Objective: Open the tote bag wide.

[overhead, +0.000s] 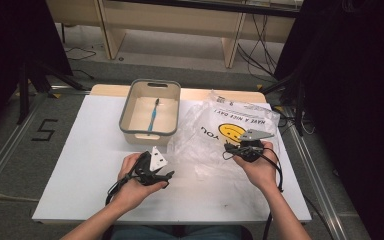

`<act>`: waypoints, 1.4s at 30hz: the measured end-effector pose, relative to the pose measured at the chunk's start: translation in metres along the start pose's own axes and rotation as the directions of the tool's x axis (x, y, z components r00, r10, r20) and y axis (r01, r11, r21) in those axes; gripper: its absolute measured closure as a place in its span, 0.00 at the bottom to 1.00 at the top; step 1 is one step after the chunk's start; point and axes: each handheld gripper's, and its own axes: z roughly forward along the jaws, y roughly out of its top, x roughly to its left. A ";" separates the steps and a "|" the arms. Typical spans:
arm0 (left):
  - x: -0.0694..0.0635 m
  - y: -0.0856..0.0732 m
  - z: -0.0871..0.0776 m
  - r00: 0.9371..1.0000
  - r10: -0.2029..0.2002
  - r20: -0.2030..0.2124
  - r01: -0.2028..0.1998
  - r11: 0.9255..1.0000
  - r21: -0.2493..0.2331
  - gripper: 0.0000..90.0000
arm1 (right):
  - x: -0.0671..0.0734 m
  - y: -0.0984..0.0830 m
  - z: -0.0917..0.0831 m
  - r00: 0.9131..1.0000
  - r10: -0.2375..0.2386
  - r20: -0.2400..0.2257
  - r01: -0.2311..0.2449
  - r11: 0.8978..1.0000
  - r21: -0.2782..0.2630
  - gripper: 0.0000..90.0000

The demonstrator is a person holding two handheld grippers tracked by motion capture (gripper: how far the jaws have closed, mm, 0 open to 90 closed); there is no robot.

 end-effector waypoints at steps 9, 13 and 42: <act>0.001 0.001 -0.002 1.000 0.000 -0.006 0.000 1.000 -0.012 0.39 | -0.001 0.007 -0.010 0.999 0.015 0.041 -0.012 0.998 -0.068 1.00; 0.001 0.001 -0.002 1.000 0.002 -0.008 -0.002 1.000 -0.014 0.39 | -0.001 0.010 -0.016 0.998 0.017 0.067 -0.010 0.995 -0.101 1.00; 0.005 -0.003 -0.010 1.000 -0.012 -0.023 0.012 1.000 -0.021 0.39 | -0.007 0.032 -0.031 0.990 0.031 0.135 -0.002 0.977 -0.211 1.00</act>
